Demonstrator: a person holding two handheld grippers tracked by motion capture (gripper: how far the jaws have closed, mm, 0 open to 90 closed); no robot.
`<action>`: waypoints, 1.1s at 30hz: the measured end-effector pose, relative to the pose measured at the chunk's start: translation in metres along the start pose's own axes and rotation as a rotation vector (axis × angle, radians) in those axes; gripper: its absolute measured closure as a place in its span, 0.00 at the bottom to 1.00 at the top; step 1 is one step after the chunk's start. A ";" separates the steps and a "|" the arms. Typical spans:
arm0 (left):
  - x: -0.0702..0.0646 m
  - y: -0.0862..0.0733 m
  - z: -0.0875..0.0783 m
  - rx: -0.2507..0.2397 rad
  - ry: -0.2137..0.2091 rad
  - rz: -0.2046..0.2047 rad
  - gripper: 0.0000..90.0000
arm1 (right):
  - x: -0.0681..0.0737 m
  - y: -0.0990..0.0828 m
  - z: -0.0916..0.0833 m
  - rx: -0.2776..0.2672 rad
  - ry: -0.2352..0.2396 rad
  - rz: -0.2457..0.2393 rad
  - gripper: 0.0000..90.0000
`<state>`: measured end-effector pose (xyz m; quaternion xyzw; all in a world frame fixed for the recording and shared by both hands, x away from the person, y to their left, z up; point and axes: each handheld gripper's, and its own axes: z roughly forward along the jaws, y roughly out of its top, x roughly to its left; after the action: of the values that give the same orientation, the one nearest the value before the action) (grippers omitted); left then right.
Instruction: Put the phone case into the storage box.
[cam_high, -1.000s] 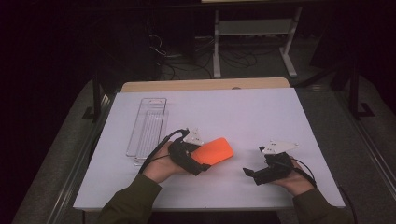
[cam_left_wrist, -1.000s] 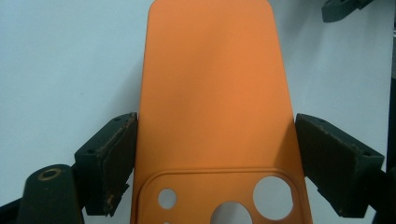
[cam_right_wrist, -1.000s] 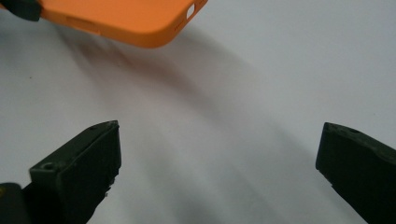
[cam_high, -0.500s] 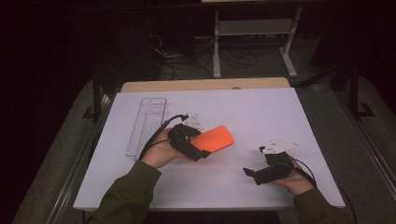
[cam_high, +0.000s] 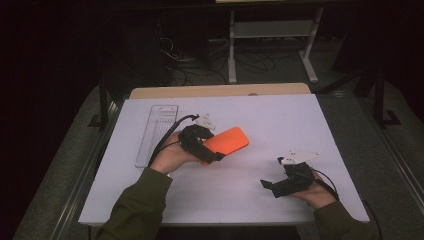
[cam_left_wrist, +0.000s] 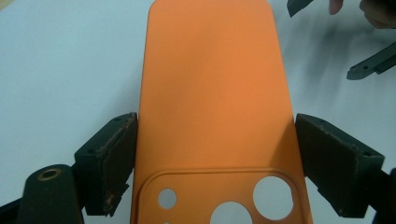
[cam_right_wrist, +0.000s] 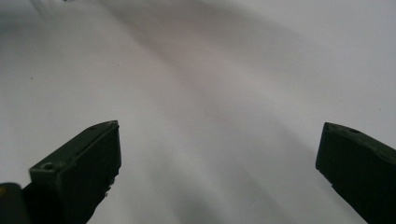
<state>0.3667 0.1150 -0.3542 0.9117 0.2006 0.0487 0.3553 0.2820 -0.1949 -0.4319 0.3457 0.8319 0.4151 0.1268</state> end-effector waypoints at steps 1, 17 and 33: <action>0.000 -0.001 0.000 0.000 -0.004 -0.010 0.18 | 0.000 0.000 0.000 -0.001 -0.001 0.001 0.00; -0.001 -0.003 0.004 0.017 -0.005 0.011 0.18 | 0.000 0.002 0.003 -0.009 -0.004 0.038 0.00; -0.002 -0.004 0.008 0.028 -0.010 -0.015 0.18 | 0.005 0.009 0.006 -0.015 -0.031 0.053 0.00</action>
<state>0.3655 0.1120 -0.3623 0.9153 0.2066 0.0387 0.3437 0.2857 -0.1842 -0.4289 0.3728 0.8173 0.4192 0.1312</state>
